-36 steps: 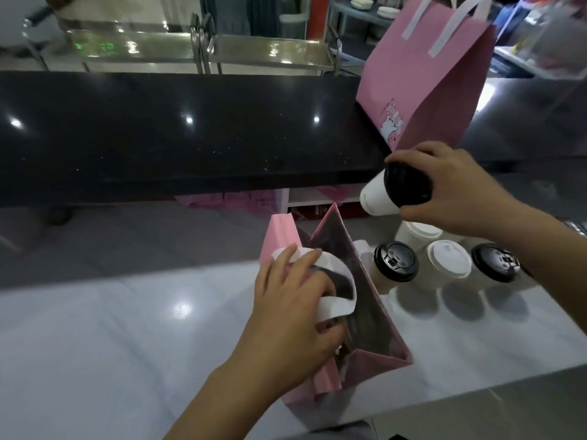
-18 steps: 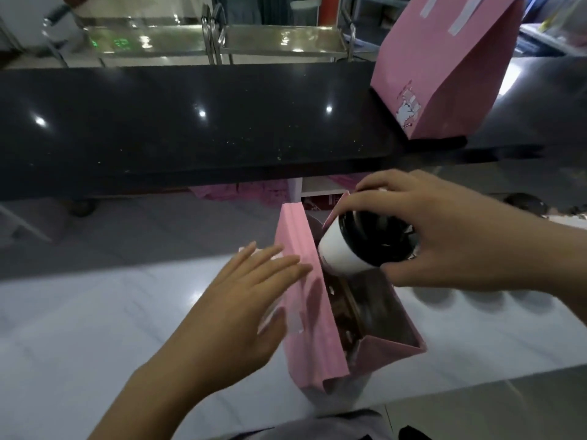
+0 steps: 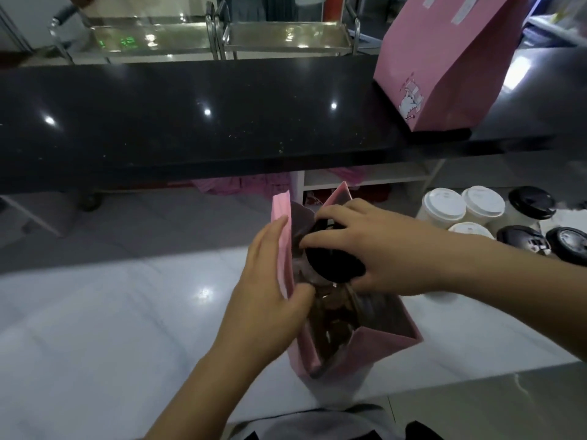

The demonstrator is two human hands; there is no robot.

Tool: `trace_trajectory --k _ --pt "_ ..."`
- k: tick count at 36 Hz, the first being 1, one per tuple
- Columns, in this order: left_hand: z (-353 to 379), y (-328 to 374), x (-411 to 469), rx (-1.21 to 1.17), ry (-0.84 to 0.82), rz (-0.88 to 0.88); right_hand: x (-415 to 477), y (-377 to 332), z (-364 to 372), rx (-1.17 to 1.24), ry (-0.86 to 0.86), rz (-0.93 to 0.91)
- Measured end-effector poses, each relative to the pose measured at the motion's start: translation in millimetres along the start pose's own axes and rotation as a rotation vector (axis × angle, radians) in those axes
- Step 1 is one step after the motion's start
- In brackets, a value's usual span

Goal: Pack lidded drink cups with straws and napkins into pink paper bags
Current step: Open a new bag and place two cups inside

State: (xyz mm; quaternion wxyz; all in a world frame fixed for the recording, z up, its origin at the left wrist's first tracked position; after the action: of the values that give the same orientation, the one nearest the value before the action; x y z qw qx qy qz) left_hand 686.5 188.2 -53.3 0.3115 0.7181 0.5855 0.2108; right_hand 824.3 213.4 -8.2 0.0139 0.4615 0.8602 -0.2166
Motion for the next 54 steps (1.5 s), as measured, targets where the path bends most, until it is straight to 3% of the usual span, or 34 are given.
trace_trajectory --k 9,20,32,47,51,54 --pt "-10 -17 -14 -0.060 0.008 -0.071 30 34 51 -0.094 -0.177 0.075" --pt "-12 -25 -15 -0.101 -0.006 -0.060 48 64 83 0.026 -0.245 0.151" --pt "-11 -34 -13 -0.102 -0.035 0.009 59 58 89 0.087 -0.175 0.176" --pt "-14 -29 -13 -0.097 -0.097 0.107 70 54 101 0.071 -0.219 0.207" --pt "-13 -28 -13 -0.111 -0.126 0.116 55 37 81 0.023 -0.206 0.209" --pt "-11 -29 -13 -0.134 -0.140 0.126 33 13 39 0.144 -0.080 0.214"
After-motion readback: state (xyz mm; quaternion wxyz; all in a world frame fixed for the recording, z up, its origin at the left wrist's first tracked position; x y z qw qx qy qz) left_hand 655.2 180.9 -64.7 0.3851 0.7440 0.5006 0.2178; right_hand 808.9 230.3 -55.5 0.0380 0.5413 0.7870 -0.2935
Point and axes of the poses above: each hand's wrist, its own x-axis towards the middle knuckle, its own z-axis out of the palm, y = z × x, the point moved 7 cm from there along x, towards the middle knuckle, and after that the axes turned 14 degrees about x, right-handed, at the moved point
